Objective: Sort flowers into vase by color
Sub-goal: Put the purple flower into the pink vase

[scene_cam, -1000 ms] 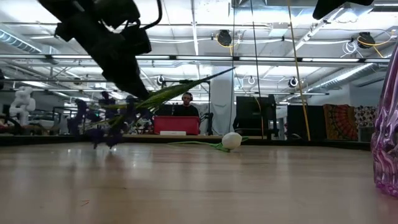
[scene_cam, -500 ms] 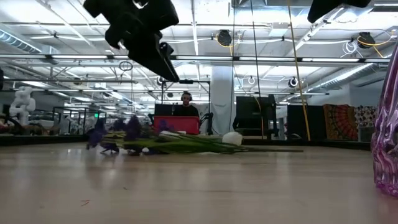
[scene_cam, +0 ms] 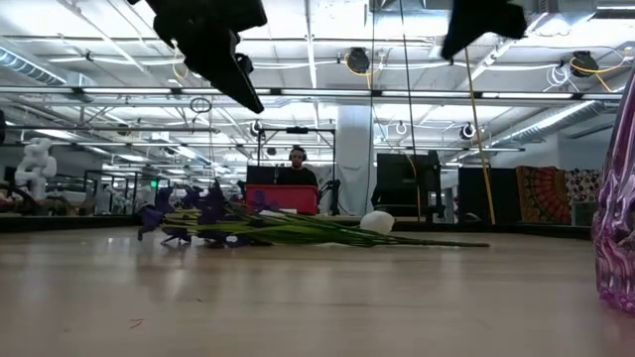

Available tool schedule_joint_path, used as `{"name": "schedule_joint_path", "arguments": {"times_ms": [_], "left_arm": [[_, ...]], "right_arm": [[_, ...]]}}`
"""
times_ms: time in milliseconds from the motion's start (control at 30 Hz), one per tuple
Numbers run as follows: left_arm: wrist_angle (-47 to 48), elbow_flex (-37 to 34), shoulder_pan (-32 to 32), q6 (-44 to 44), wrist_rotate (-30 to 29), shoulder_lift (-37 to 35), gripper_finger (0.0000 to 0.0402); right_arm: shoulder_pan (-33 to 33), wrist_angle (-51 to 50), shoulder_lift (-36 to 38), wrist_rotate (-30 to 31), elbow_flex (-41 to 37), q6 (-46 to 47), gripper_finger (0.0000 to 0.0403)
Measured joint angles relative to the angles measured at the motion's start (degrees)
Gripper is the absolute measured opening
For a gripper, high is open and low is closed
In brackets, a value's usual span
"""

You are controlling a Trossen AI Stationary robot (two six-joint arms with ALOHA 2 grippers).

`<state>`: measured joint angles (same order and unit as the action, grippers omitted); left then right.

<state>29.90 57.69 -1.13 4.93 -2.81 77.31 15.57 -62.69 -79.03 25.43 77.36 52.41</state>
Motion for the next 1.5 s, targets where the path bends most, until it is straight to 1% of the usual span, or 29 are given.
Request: {"name": "schedule_joint_path", "arguments": {"times_ms": [67,133,233,333,400,500,667,833,1067,1300,1500], "left_arm": [[0.07,-0.37,0.00,-0.15,0.08,-1.16,0.0173],[-1.99,-2.55,0.00,-1.24,0.15,-3.41,0.0173],[-5.34,-8.40,0.02,-4.70,0.10,-8.17,0.0173],[-7.79,-14.33,0.02,-10.07,-0.54,-13.69,0.0173],[-9.61,-17.56,0.02,-14.03,-0.82,-17.30,0.0173],[-11.16,-21.14,-0.06,-19.37,-0.92,-21.83,0.0173],[-11.37,-22.77,-0.28,-24.03,-1.07,-26.03,0.0173],[-11.38,-22.86,-0.57,-25.42,-1.14,-26.63,0.0173],[-11.39,-22.86,-0.57,-27.08,-1.77,-26.61,0.0173],[-11.39,-22.86,-0.63,-28.43,-2.05,-26.59,0.0173],[-11.39,-22.86,-0.68,-29.13,-2.21,-26.57,0.0173]], "right_arm": [[-3.11,4.92,-0.67,-3.21,0.00,-5.41,0.0000],[-5.91,10.58,-1.79,-6.72,0.02,-10.15,0.0000],[-8.57,18.21,-5.04,-10.71,0.02,-16.10,0.0000],[-9.31,24.28,-9.41,-14.15,0.02,-22.17,0.0000],[-9.77,26.31,-12.64,-17.27,0.02,-25.32,0.0000],[-11.20,26.53,-17.21,-21.58,0.00,-27.23,0.0000],[-13.19,26.49,-22.17,-25.51,0.00,-31.62,0.0000],[-14.05,27.24,-25.55,-27.38,0.00,-38.37,0.0015],[-14.05,29.07,-29.11,-28.31,0.00,-45.95,0.0070],[-14.03,30.33,-33.74,-28.44,0.00,-47.79,0.0115],[-14.04,31.30,-36.49,-27.51,0.04,-48.75,0.0130]]}}
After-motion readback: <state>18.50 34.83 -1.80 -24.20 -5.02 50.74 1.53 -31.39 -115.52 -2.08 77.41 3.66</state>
